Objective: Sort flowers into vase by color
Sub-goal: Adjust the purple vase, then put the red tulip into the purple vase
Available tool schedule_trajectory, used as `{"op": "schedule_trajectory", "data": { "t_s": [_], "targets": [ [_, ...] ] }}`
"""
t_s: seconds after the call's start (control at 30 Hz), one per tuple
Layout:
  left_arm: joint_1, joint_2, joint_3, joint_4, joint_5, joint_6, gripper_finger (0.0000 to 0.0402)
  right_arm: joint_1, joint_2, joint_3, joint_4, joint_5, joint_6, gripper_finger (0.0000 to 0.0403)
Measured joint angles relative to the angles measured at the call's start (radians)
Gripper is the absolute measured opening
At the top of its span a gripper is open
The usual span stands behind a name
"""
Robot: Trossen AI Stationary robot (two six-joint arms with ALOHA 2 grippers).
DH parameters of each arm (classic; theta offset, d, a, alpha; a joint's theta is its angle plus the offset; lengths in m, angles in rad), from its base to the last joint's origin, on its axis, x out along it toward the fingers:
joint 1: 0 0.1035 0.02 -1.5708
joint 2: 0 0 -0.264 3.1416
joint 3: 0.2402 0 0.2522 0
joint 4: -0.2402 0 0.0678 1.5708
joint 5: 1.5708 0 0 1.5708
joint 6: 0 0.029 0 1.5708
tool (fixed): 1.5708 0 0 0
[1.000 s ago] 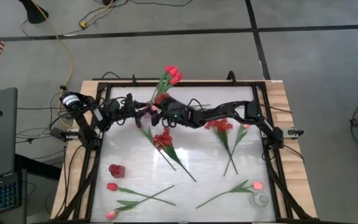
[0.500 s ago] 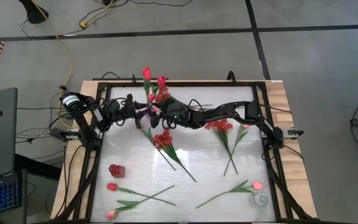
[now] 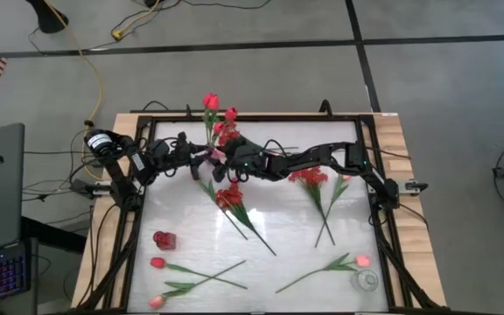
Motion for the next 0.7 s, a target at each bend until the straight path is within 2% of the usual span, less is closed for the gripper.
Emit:
{"op": "schedule_trajectory", "data": {
  "t_s": [0.33,0.7],
  "targets": [
    [0.001,0.0,-0.001,-0.013,0.003,0.02,0.0125,0.0,0.0,-0.001,-0.016,-0.023,0.0,0.0286],
    [0.0,0.002,-0.008,-0.062,0.009,0.041,0.0217,0.0,0.0,-0.001,-0.017,-0.024,0.0,0.0286]
  ]
}}
